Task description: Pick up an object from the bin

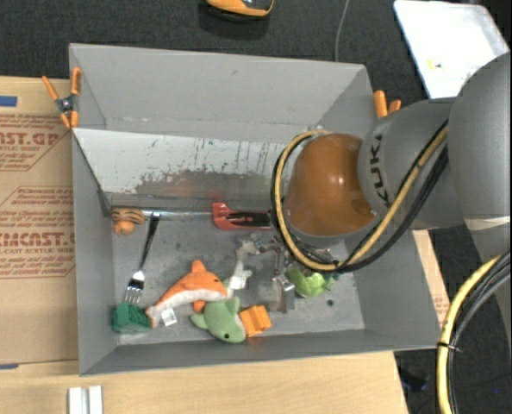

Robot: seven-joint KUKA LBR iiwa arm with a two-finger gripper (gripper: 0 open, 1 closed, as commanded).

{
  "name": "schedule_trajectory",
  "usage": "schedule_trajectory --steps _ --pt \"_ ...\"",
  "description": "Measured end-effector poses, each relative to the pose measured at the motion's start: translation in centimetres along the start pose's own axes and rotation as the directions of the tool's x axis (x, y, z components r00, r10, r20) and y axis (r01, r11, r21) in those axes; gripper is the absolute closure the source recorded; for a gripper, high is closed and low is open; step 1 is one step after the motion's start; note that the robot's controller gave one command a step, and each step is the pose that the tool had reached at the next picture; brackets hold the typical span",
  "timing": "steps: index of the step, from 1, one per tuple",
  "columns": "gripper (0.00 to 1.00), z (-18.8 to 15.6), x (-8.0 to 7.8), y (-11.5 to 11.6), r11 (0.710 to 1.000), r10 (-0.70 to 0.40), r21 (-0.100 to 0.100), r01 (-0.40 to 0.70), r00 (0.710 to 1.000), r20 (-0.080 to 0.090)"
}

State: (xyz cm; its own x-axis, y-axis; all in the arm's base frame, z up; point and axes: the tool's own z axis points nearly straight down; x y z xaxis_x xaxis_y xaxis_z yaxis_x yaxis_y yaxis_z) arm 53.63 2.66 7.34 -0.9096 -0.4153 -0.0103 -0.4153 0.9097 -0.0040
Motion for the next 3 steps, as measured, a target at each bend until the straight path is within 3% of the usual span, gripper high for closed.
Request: schedule_trajectory --steps 1,2,3 --pt "0.0 -1.13 -0.28 0.58 1.0 0.027 0.001 -0.027 1.0 0.001" --pt "0.0 -0.73 0.48 0.87 1.0 0.032 -0.001 -0.032 0.999 0.002" --pt "0.0 -1.22 0.22 1.48 1.0 -0.009 0.001 0.009 1.0 0.002"
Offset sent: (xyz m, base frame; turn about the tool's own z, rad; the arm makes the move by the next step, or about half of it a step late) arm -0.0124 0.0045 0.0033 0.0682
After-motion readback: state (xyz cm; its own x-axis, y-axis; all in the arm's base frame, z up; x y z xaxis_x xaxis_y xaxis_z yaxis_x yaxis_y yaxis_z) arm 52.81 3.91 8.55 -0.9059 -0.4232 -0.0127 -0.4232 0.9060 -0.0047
